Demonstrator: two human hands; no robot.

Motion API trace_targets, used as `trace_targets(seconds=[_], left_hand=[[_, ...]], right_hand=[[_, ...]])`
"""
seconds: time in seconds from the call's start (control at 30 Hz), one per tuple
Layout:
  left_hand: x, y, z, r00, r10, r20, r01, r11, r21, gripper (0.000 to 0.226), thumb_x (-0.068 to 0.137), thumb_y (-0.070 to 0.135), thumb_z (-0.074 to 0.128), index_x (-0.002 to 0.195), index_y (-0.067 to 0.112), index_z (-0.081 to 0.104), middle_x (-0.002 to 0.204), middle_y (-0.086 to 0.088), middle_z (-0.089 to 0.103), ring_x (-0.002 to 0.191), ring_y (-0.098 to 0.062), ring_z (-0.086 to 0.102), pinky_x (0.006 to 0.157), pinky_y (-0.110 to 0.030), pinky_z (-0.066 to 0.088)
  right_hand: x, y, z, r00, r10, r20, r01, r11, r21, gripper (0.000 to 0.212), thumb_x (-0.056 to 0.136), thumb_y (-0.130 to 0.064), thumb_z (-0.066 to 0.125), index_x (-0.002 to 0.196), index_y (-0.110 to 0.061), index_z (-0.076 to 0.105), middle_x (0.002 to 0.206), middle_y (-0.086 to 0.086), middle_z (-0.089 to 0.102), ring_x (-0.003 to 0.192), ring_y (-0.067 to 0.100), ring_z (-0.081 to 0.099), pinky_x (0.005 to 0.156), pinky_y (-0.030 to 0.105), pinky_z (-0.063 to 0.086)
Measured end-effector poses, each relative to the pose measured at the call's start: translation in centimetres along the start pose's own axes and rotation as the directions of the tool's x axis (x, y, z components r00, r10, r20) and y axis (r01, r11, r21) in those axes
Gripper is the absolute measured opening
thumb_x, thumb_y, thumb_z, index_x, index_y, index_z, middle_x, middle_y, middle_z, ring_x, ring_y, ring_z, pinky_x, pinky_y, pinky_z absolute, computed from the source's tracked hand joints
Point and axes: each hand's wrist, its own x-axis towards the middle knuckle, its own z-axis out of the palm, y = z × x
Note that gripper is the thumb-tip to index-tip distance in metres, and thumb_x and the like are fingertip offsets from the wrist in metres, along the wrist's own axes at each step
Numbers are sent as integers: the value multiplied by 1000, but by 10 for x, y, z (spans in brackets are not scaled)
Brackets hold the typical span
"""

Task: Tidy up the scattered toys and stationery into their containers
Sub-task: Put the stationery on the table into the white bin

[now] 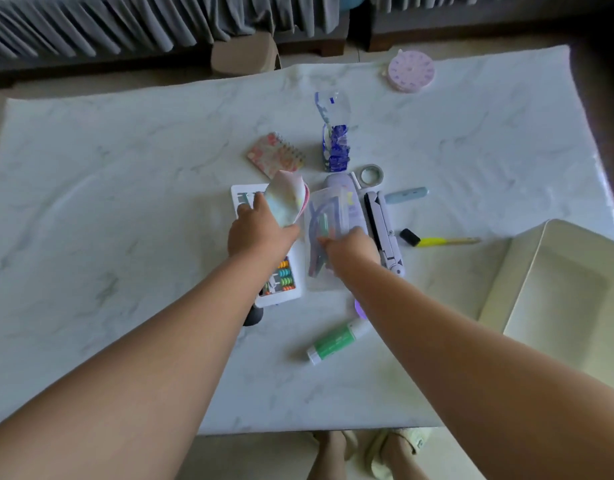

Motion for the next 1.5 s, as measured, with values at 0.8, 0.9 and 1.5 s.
trace_targets(seconds=[0.8, 0.9, 1.5], left_hand=[[-204, 323, 149, 812, 437, 387, -417, 898, -140, 78, 86, 55, 52, 152, 30, 18, 141, -15, 39, 123, -34, 49, 94, -41, 45], [-207, 323, 167, 811, 375, 448, -367, 924, -108, 75, 90, 55, 48, 153, 31, 15, 147, -15, 35, 131, -33, 44, 99, -38, 42], [-193, 326, 189, 738, 492, 462, -582, 810, 66, 63, 93, 3, 37, 151, 25, 24, 155, -8, 24, 136, -30, 37, 104, -40, 39]], right_hand=[[8, 264, -282, 877, 278, -393, -135, 926, 352, 32, 99, -33, 46, 118, -8, 48, 101, 13, 60, 83, 29, 56, 69, 30, 38], [13, 277, -284, 894, 297, -336, -180, 924, 336, 39, 99, -38, 43, 119, -6, 48, 108, 17, 61, 90, 33, 57, 72, 31, 39], [29, 275, -301, 939, 104, -328, -48, 983, 174, 56, 87, -3, 37, 140, -21, 44, 133, 12, 47, 110, 31, 55, 81, 32, 44]])
